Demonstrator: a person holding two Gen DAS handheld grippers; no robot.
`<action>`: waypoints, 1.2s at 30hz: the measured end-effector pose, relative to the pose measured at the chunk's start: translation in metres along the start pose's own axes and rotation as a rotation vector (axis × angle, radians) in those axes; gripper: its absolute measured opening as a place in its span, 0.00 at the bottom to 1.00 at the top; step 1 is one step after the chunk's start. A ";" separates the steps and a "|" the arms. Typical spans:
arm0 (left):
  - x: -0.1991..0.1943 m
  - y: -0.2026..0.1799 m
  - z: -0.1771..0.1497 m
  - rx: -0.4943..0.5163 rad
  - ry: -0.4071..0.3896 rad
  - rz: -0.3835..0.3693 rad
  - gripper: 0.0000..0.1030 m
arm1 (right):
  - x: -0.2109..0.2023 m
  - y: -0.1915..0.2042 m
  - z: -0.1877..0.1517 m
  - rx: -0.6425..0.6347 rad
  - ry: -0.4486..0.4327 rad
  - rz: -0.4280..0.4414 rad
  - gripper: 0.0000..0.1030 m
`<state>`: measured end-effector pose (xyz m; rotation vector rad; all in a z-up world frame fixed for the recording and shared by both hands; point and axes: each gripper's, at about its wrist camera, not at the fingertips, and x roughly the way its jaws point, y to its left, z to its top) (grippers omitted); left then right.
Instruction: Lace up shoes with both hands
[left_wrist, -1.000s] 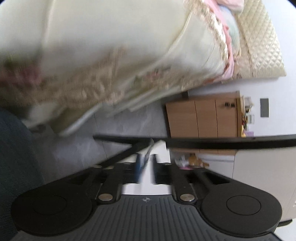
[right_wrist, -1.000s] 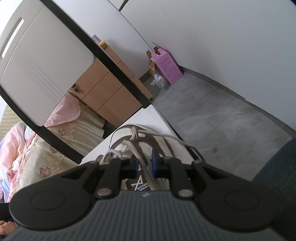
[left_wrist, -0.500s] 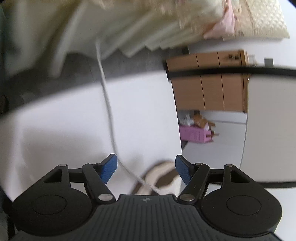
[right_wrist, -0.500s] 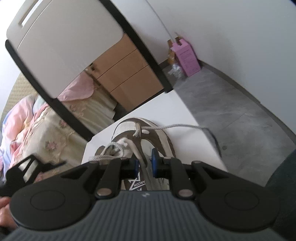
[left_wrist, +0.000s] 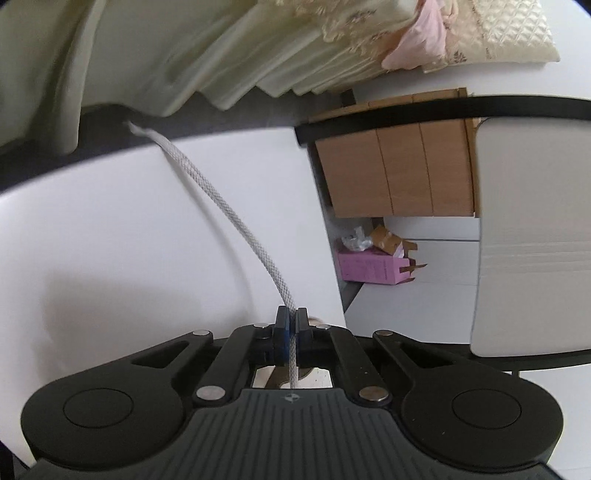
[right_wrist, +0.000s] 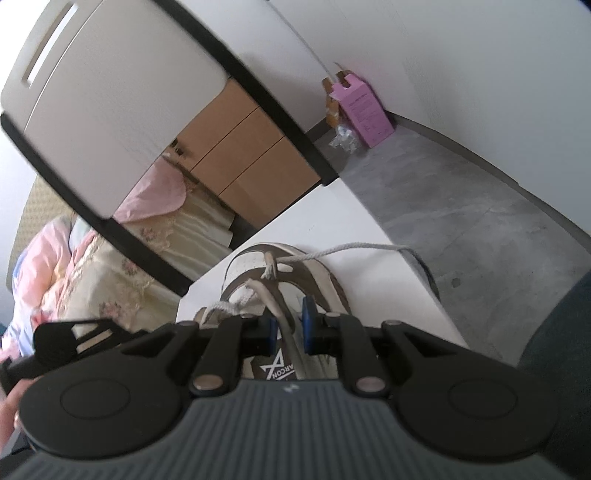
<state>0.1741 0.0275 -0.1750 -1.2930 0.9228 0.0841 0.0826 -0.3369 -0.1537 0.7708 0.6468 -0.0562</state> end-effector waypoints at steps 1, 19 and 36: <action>-0.002 -0.001 0.001 -0.002 0.001 -0.002 0.02 | -0.001 -0.002 0.000 0.015 -0.006 0.000 0.13; -0.044 0.027 0.072 -0.021 -0.074 -0.041 0.00 | -0.004 -0.015 0.008 0.011 -0.024 -0.037 0.13; 0.003 0.031 0.019 0.078 0.211 -0.113 0.46 | -0.022 0.024 0.013 0.081 0.085 0.182 0.31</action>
